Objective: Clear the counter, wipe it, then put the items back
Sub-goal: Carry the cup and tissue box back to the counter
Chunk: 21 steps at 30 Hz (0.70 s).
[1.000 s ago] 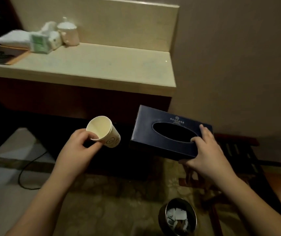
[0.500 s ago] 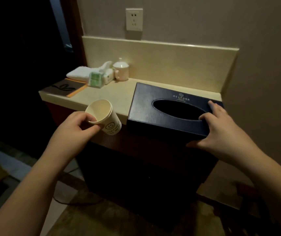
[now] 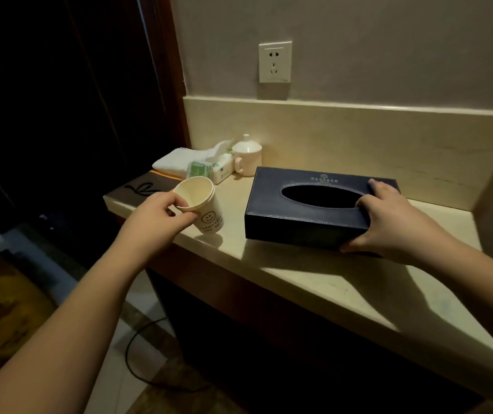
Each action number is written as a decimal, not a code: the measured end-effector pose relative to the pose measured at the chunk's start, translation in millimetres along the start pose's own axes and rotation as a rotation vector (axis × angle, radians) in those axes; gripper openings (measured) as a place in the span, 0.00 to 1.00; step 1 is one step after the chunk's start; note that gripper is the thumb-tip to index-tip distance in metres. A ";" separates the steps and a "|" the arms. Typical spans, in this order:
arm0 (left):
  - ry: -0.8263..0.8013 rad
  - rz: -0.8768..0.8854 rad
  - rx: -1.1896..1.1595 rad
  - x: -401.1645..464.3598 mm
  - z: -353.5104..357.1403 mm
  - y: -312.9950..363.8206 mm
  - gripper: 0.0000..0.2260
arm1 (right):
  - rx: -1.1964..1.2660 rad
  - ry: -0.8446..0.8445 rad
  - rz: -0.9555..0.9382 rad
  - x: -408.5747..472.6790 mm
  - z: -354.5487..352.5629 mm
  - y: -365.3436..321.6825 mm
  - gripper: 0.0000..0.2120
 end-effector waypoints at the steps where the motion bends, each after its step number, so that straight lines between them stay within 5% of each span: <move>1: -0.014 -0.001 0.020 10.0 4.2 -1.3 0.07 | -0.006 -0.003 0.003 8.1 1.6 0.3 0.39; 21: -0.271 0.200 0.207 201.4 78.9 -31.0 0.11 | -0.099 -0.104 0.259 132.8 35.4 -25.0 0.40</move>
Point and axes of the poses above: each hand's wrist, its own x-axis towards the middle knuckle, its own z-axis out of the palm, y = z × x, the point moved 6 cm from there along x, towards the middle knuckle, and after that the axes turned 7 degrees about -x, right-handed, at the moved point
